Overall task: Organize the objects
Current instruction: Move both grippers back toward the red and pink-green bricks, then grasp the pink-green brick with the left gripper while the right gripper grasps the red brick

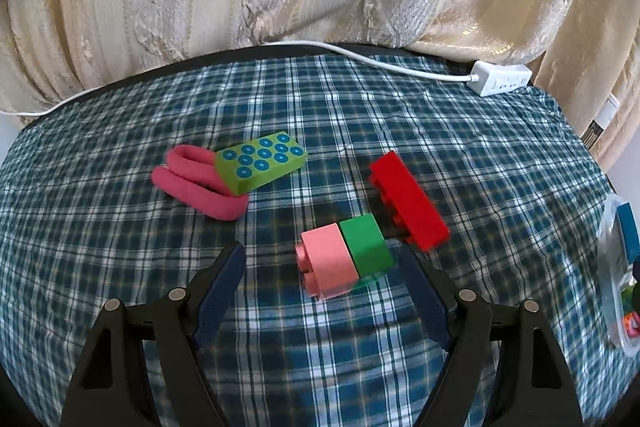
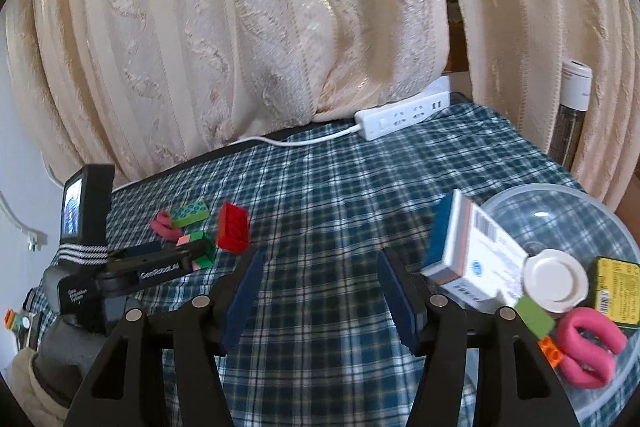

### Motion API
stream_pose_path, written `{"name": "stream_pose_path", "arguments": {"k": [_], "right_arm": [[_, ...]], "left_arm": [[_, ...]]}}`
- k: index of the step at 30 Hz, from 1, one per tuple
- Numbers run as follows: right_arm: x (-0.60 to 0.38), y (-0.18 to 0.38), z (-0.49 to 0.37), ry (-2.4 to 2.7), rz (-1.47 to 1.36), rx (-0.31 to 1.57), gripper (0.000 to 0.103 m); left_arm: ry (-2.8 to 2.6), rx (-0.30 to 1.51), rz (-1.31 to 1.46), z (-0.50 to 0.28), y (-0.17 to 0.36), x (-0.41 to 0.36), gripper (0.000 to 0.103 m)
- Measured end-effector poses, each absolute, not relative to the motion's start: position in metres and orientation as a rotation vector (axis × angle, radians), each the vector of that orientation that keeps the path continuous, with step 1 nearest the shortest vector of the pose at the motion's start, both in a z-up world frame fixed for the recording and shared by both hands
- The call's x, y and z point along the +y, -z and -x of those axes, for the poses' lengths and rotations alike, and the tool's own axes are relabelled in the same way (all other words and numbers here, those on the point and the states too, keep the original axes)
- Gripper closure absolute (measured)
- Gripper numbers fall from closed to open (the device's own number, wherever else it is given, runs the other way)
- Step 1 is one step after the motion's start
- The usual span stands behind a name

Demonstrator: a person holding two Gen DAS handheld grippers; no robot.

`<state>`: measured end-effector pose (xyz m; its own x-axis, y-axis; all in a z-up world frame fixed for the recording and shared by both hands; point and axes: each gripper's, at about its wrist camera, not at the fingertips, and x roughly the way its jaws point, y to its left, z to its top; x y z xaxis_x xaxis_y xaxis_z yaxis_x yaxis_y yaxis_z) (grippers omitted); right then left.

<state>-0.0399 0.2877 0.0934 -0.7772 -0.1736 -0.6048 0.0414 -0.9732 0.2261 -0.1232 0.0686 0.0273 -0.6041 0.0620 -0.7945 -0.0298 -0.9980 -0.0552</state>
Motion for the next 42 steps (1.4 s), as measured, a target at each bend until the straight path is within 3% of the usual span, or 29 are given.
{"name": "stream_pose_path", "arguments": {"k": [2,6,7,19,42], "right_arm": [[0.283,-0.091,0.045,2.831,-1.004,-0.288,0.040],[0.271,-0.086,0.058,2.804,-1.021,-0.242,0.040],[0.268,-0.085,0.061,2.797,-1.026,-0.235,0.040],[0.239,-0.067,0.103,2.677,-1.116,-0.220,0.040],[0.188,-0.030,0.180,2.468,-1.285,-0.236,0.040]], "left_arm": [[-2.772,-0.054,1.384,0.127,-0.024,0.068,0.026],[-2.746,-0.061,1.429,0.131,-0.015,0.064,0.056],[-2.745,-0.062,1.435,0.132,-0.014,0.064,0.058],[-2.792,-0.048,1.389,0.118,-0.028,0.053,0.058],[-2.849,-0.200,1.371,0.109,-0.045,0.017,0.058]]}}
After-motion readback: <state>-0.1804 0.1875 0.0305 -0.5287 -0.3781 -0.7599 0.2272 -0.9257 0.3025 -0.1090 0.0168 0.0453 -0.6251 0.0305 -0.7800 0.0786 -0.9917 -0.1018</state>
